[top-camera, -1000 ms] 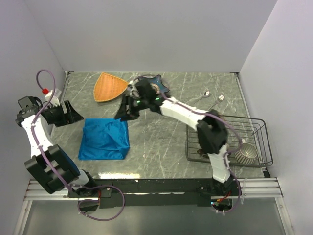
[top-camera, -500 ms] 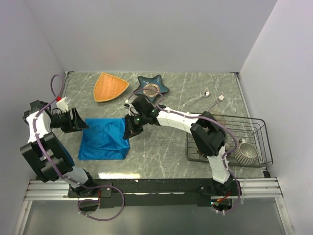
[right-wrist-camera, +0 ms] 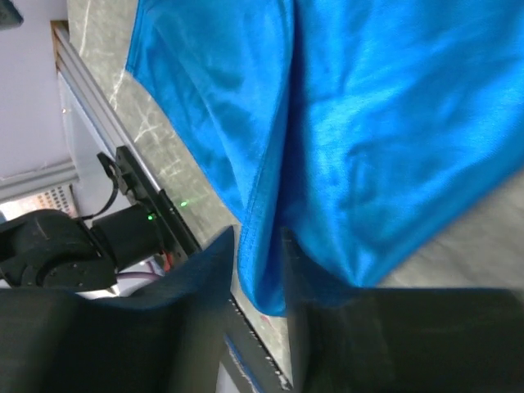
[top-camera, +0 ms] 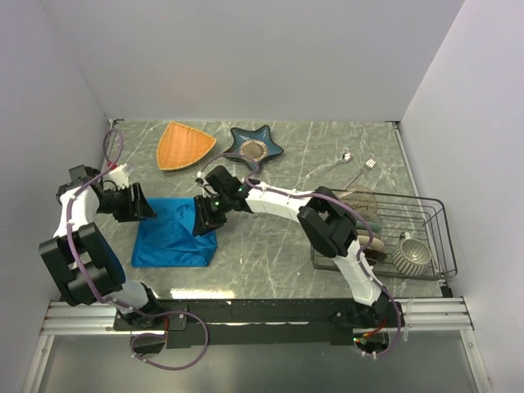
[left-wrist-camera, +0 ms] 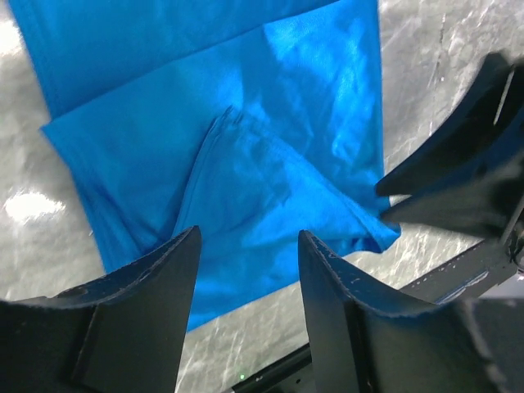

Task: Fold the napkin into a case and place the utensils inside
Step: Fold the rectangle-folded napkin at the center of the board.

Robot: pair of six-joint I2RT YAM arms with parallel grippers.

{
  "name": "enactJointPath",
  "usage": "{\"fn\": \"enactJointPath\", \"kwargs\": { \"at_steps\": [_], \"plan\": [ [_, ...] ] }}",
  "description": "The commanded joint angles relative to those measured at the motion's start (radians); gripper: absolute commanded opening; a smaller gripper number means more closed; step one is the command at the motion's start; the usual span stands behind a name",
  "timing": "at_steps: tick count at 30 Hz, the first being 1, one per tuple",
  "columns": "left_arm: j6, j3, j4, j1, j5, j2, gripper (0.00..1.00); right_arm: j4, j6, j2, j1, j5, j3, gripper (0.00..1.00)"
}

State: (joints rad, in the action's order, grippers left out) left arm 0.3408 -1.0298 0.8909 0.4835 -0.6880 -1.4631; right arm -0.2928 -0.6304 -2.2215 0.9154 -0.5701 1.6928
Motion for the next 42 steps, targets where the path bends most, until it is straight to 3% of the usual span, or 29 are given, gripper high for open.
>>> {"fn": "enactJointPath", "kwargs": {
  "at_steps": [1, 3, 5, 13, 21, 33, 42],
  "plan": [
    [-0.060, -0.032, -0.064, -0.026, -0.005, -0.020, 0.57, 0.050, -0.037, -0.023, 0.019, -0.040, 0.044, 0.47],
    [-0.069, -0.045, -0.067, -0.025, -0.015, -0.029, 0.58, 0.058, -0.038, -0.027, 0.022, -0.050, 0.047, 0.57],
    [-0.074, -0.050, -0.069, -0.025, -0.021, -0.031, 0.58, 0.060, -0.035, -0.040, 0.023, -0.056, 0.063, 0.58],
    [-0.080, -0.052, -0.069, -0.023, 0.001, -0.028, 0.60, 0.026, 0.046, -0.092, 0.043, -0.025, 0.140, 0.50],
    [-0.080, -0.082, -0.046, -0.019, -0.008, -0.025, 0.61, -0.022, 0.106, -0.116, 0.048, 0.059, 0.191, 0.51],
    [-0.071, -0.110, -0.001, 0.043, -0.019, -0.040, 0.61, -0.005, 0.257, -0.081, 0.091, 0.055, 0.186, 0.02],
    [-0.048, -0.084, 0.003, 0.061, 0.019, -0.032, 0.60, 0.066, 0.376, 0.017, 0.135, 0.039, 0.071, 0.00]
  ]
}}
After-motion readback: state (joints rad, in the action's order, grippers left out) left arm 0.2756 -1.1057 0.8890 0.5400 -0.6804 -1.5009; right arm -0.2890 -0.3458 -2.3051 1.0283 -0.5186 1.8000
